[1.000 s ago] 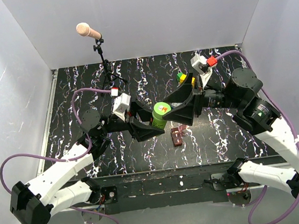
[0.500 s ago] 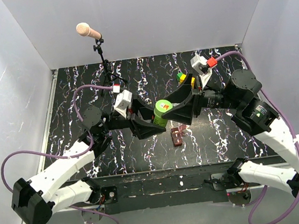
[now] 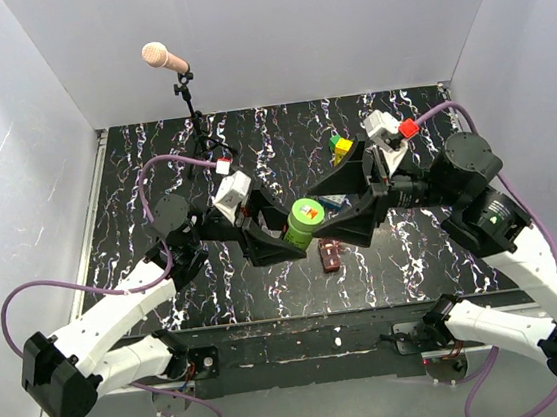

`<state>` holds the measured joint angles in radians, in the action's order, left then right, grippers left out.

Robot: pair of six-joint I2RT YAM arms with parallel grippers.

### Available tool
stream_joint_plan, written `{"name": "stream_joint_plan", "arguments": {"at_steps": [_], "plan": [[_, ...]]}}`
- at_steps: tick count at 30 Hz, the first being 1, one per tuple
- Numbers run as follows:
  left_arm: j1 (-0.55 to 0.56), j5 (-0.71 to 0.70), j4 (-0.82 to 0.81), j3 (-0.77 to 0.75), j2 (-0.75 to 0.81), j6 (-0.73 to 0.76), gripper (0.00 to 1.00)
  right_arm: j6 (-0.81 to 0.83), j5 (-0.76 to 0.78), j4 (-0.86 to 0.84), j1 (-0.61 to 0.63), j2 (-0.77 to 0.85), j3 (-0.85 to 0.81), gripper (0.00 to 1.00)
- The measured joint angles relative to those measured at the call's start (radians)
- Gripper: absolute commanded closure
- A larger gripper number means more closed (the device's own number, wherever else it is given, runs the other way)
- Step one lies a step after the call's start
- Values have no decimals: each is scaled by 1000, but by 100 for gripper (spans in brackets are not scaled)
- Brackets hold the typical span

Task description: Sort the pills into containers

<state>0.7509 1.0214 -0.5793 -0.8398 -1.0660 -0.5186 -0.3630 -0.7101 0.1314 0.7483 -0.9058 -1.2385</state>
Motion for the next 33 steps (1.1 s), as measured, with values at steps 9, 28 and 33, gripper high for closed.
{"name": "stream_joint_plan", "arguments": {"at_steps": [9,28,33], "plan": [[10,78,-5,-1,3,-45,100,32,-158,-36,0,7,-29,2],[65,121,-31,-54,2,-76,100,-9,-319,-244,0,-50,-19,8],[67,120,-29,-58,2,-75,100,-48,-334,-297,0,-51,1,10]]}}
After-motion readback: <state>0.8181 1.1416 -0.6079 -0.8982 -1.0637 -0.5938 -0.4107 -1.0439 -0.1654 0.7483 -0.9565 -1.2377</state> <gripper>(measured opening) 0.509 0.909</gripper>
